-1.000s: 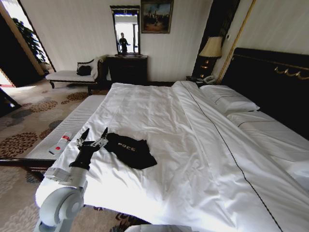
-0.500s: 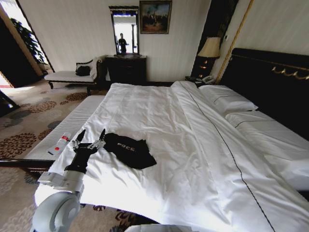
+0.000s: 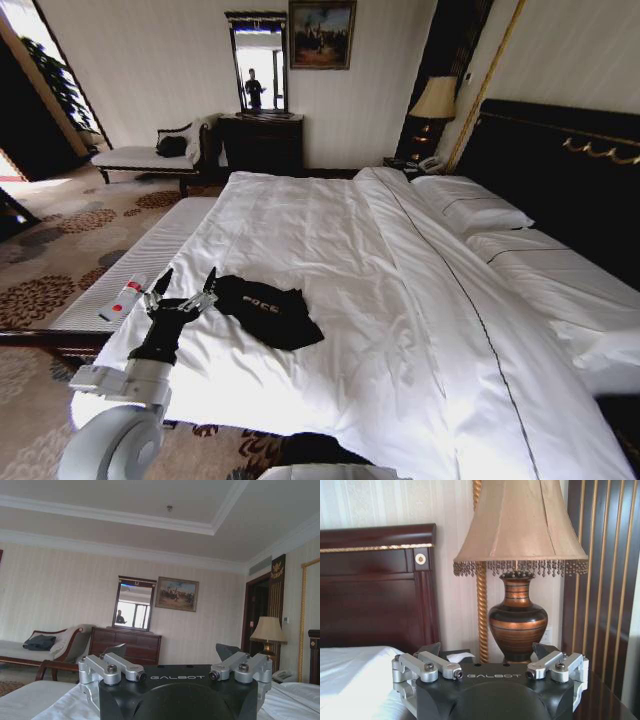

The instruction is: Fold the clothes on the bed.

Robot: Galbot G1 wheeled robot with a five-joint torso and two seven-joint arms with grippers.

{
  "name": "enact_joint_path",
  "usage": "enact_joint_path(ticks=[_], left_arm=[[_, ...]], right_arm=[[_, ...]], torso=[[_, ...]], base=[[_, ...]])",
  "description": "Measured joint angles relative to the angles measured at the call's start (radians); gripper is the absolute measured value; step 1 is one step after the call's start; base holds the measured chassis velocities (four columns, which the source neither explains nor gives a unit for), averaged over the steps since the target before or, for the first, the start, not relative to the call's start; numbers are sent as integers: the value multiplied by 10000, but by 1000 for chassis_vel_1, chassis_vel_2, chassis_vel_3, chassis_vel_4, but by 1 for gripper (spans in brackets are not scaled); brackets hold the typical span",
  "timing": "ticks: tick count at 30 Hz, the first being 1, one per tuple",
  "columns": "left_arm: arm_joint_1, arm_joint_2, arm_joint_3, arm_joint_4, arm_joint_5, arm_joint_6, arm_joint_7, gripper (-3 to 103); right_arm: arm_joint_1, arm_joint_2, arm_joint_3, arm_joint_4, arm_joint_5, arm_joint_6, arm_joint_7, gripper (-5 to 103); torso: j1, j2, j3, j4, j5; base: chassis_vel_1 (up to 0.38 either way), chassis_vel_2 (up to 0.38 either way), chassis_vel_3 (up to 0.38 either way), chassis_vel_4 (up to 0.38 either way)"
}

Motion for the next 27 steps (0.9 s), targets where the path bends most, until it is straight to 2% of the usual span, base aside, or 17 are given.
enact_joint_path(ticks=[4,5,6,7,8,9,10,11,13,15,16,19,21,24,26,27], left_arm=[[125,-51,-71,0,0,9,0,100],[166,-55,-97,0,0,9,0,100],[297,-56,-193,-1,-4,10,-3,100],[297,-56,-193,-1,-4,10,-3,100],[393,-63,-249,-1,-6,11,-4,100],[466,-283,-284,-1,175,119,-61,100],[525,-424,-258,-1,281,209,-145,100],[525,-424,-258,-1,281,209,-145,100],[804,-675,-212,0,413,381,-335,100],[1187,-788,-236,-1,528,441,-388,100],[1187,-788,-236,-1,528,441,-388,100],[1613,-902,-404,0,722,475,-395,100],[1750,-975,-458,1,772,484,-395,100],[2125,-1264,-448,4,1041,463,-304,100],[2173,-1305,-423,4,1091,448,-273,100],[2300,-1428,-350,4,1255,397,-190,100]], right_arm=[[224,-427,7,136,285,184,-233,100],[305,-559,-49,126,302,294,-393,100],[474,-895,-289,57,309,649,-1031,100],[474,-895,-289,57,309,649,-1031,100],[540,-1103,-552,28,330,941,-1680,100],[781,-1458,-1272,-37,609,1617,-3722,100],[911,-1590,-1640,-99,722,1837,-4566,100],[911,-1590,-1640,-99,722,1837,-4566,100],[1292,-1882,-2505,-430,703,2261,-6045,100],[1662,-2125,-3280,-846,444,2575,-7189,100],[1662,-2125,-3280,-846,444,2575,-7189,100],[2314,-2473,-4522,-1512,-49,3106,-8463,100],[2514,-2582,-4928,-1716,-186,3307,-8769,100],[3084,-2912,-6026,-2396,-954,4225,-9725,100],[3133,-2956,-6126,-2474,-1083,4364,-9846,100],[3270,-3094,-6466,-2751,-1608,4896,-10375,100]], torso=[[0,0,0,0,0],[0,-1,0,2,0],[1,-2,0,5,3],[1,-2,0,5,3],[2,-2,0,4,5],[2,-2,0,2,4],[2,-2,0,2,1],[2,-2,0,2,1],[2,-2,0,2,-1],[2,-2,1,5,3],[2,-2,1,5,3],[2,-2,1,3,5],[2,-3,1,2,4],[2,-2,1,5,3],[2,-2,1,4,3],[2,-2,1,2,2]], base=[[0,0,0,0],[0,0,0,0],[0,0,0,0],[0,0,0,0],[0,0,0,0],[0,0,0,0],[0,0,0,0],[0,0,0,0],[0,0,0,0],[0,0,0,0],[0,0,0,0],[0,0,0,0],[0,0,0,0],[0,0,0,0],[0,0,0,0],[0,0,0,0]])
